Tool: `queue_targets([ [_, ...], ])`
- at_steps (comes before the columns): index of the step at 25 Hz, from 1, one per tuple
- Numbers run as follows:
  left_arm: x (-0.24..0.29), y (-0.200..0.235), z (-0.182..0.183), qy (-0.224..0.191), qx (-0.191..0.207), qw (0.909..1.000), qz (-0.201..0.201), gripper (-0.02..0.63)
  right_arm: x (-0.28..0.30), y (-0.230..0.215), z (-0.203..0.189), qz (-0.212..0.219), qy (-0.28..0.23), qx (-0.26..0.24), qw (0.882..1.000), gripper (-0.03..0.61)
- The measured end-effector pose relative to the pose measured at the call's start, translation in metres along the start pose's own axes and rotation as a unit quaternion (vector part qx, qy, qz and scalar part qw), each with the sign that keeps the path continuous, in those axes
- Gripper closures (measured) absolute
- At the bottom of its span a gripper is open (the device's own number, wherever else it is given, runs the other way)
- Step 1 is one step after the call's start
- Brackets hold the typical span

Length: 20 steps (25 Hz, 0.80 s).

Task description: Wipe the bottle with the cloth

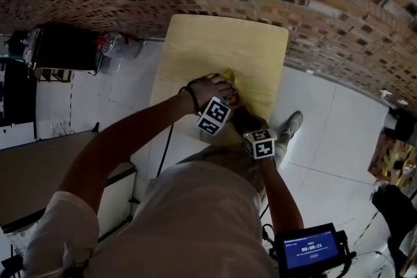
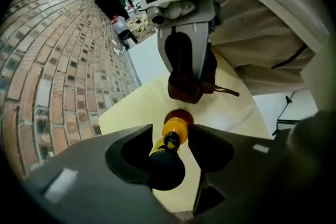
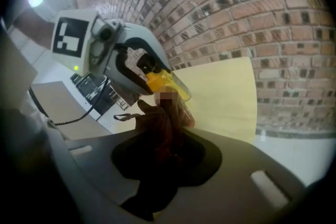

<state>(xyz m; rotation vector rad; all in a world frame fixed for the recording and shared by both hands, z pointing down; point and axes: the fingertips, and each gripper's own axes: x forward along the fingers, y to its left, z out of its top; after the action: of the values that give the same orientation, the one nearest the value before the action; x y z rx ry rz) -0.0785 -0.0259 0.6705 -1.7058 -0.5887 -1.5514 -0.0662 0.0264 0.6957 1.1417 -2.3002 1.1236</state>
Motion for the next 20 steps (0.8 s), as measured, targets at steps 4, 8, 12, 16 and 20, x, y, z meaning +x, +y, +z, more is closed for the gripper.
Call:
queue_targets([
  [4,0.001,0.002,0.0,0.009,-0.086,0.9959,-0.025,0.398,0.001,0.027,0.025,0.002,-0.026,-0.125,0.992,0.489],
  [8,0.0,0.002,0.002,0.0,-0.177,0.9827,-0.055,0.424,0.019,0.023,0.036,-0.037,-0.008,-0.163,0.986,0.489],
  [12,0.001,0.01,-0.007,-0.035,-0.269,0.9603,-0.066,0.445,0.036,0.008,0.037,-0.053,-0.01,-0.125,0.991,0.489],
  [16,-0.002,0.013,-0.01,-0.064,-0.312,0.945,-0.071,0.446,0.059,-0.01,0.011,-0.059,0.05,-0.092,0.993,0.489],
  [20,-0.001,0.012,-0.008,-0.059,-0.321,0.9426,-0.073,0.446,0.063,-0.056,-0.021,-0.112,0.089,0.105,0.984,0.489],
])
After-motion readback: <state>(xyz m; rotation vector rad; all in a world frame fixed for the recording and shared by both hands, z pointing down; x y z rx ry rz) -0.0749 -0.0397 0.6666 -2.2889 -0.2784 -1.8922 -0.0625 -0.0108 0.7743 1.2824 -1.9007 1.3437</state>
